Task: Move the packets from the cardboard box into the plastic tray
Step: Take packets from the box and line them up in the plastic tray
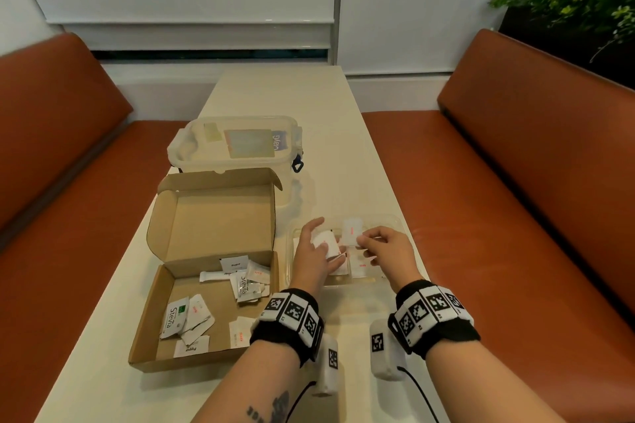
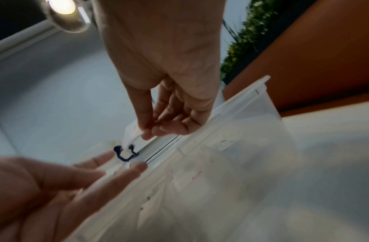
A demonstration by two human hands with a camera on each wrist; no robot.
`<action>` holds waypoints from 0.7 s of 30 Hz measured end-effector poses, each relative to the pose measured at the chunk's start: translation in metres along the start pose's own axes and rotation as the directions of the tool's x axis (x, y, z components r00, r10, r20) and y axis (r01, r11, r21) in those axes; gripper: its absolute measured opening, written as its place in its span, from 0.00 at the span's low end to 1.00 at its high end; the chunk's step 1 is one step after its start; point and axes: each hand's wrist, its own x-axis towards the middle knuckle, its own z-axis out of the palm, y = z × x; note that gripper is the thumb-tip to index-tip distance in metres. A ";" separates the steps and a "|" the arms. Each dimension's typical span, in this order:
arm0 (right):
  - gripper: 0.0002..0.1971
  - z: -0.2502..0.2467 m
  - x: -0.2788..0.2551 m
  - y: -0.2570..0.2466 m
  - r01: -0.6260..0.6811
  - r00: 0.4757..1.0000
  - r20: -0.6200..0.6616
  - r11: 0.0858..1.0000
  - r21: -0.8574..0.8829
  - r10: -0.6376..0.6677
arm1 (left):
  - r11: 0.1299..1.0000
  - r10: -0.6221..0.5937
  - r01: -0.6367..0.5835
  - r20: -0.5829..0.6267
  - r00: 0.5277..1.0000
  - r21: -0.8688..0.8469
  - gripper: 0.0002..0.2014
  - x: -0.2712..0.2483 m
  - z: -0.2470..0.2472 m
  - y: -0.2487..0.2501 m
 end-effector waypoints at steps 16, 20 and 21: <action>0.19 -0.006 0.007 -0.032 0.280 0.953 0.222 0.876 -0.393 -0.205 | 0.837 0.153 -0.200 0.133 0.979 0.510 0.04 -0.005 0.009 0.005; 0.05 -0.010 0.010 -0.029 0.274 0.949 0.275 0.842 -0.465 -0.156 | 0.826 0.154 -0.195 0.122 0.981 0.529 0.04 -0.006 0.009 0.003; 0.04 -0.012 0.009 -0.025 0.252 0.954 0.263 0.857 -0.450 -0.143 | 0.836 0.150 -0.184 0.107 0.983 0.517 0.04 -0.006 0.008 0.001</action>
